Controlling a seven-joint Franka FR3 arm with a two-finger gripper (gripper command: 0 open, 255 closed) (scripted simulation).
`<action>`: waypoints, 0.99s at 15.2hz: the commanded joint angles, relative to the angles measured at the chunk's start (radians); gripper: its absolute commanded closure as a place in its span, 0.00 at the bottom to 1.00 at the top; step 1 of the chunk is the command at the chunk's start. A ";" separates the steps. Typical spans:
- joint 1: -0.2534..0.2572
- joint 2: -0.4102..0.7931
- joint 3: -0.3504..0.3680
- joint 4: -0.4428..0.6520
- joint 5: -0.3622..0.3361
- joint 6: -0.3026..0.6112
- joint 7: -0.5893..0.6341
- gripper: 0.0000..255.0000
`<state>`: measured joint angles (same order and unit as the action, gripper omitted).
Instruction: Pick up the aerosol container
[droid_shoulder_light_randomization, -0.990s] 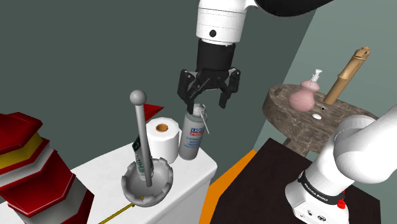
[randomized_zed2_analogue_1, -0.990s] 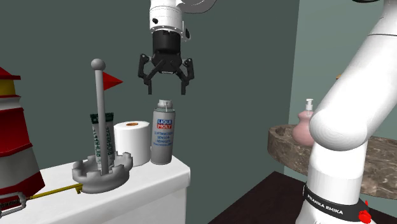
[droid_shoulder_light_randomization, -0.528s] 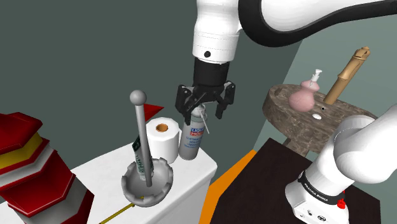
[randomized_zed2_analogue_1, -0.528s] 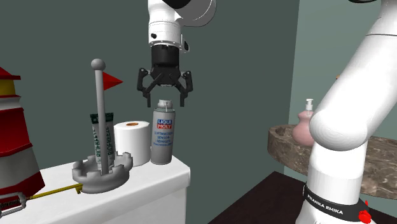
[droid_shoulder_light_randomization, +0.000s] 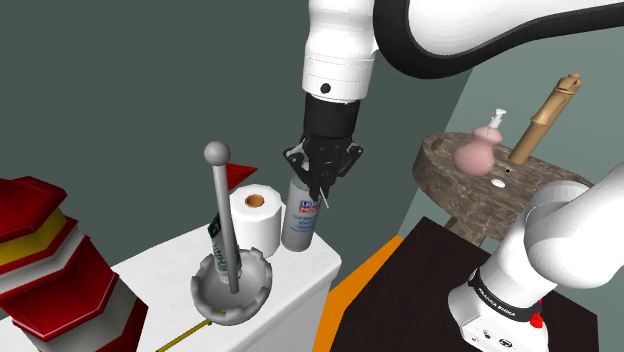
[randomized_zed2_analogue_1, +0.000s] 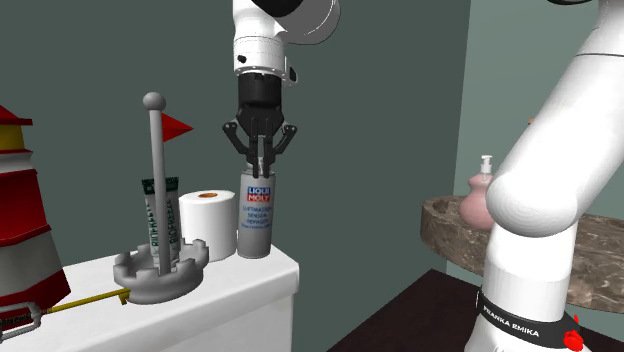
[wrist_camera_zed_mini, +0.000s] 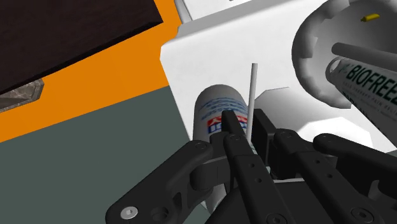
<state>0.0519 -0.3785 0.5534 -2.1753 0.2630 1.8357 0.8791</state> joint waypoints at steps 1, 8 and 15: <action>0.000 0.001 0.000 -0.001 0.000 0.000 0.000 1.00; -0.003 -0.005 -0.010 0.062 -0.005 -0.068 0.006 1.00; -0.008 0.000 -0.022 0.159 -0.015 -0.161 0.015 1.00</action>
<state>0.0434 -0.3761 0.5333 -2.0307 0.2480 1.6909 0.8914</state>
